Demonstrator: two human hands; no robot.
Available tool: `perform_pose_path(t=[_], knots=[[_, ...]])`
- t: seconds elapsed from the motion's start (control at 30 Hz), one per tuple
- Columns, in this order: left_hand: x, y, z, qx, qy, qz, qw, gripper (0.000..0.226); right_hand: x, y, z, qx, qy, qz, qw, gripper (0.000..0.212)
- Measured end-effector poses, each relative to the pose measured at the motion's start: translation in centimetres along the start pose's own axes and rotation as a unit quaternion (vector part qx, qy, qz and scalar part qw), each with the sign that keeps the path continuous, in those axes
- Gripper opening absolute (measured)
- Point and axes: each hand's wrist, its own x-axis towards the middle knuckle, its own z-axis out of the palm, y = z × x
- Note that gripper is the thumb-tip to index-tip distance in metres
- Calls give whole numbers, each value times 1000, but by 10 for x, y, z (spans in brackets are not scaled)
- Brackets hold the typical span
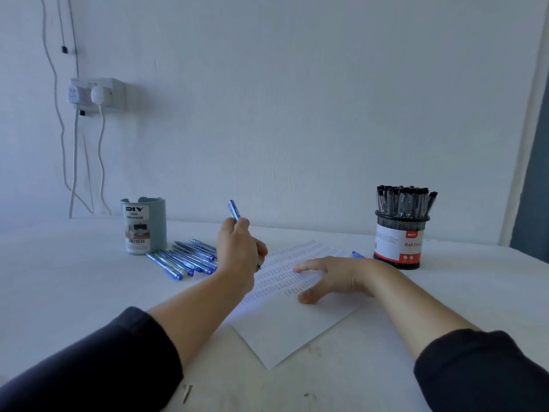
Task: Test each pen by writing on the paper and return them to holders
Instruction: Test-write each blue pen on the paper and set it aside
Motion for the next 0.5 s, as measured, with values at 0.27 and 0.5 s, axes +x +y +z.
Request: perform_pose_path(t=[0.27, 0.5], knots=[[3, -1, -3, 8, 11, 23, 1000, 21, 0, -6, 1, 3, 30, -9, 1000, 63], [9, 0, -3, 49, -26, 9, 998, 12, 3, -32, 3, 101, 169, -94, 976, 20]])
